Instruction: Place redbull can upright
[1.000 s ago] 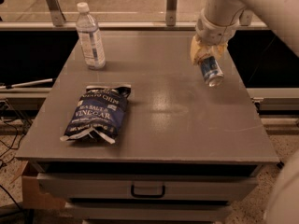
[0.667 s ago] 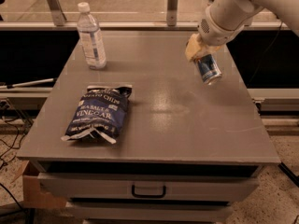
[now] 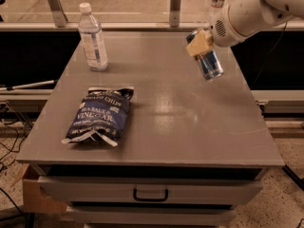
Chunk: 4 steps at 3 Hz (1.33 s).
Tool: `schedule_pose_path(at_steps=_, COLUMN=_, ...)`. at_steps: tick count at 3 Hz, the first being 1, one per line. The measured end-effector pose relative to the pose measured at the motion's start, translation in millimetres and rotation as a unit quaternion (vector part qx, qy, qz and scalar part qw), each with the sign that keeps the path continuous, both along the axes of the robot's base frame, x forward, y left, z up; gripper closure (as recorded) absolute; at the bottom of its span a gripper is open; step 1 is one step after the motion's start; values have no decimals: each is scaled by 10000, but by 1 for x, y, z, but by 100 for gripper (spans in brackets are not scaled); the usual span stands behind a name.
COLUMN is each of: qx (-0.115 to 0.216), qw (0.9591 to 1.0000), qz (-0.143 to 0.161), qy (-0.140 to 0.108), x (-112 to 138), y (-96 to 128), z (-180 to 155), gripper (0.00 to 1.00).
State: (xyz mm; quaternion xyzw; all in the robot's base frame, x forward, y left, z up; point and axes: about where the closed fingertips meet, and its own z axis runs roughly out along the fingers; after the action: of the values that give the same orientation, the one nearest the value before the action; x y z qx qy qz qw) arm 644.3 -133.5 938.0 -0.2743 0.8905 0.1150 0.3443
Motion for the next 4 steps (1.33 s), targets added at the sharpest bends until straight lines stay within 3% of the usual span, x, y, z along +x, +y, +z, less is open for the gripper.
schedule_pose_path(at_steps=1, qx=14, qw=9999, qz=95, qy=-63, x=-2, y=3, z=1, gripper=100)
schedule_pose_path(at_steps=2, qx=24, qw=9994, qz=188, qy=-297, x=-3, y=5, z=8, gripper=100)
schedule_pose_path(at_steps=3, qx=322, qw=9959, qz=473, qy=-704, x=-4, y=13, z=15, gripper=100)
schedule_pose_path(at_steps=4, qx=892, qw=9755, qz=1666, qy=-1125, x=-15, y=39, z=20, gripper=100)
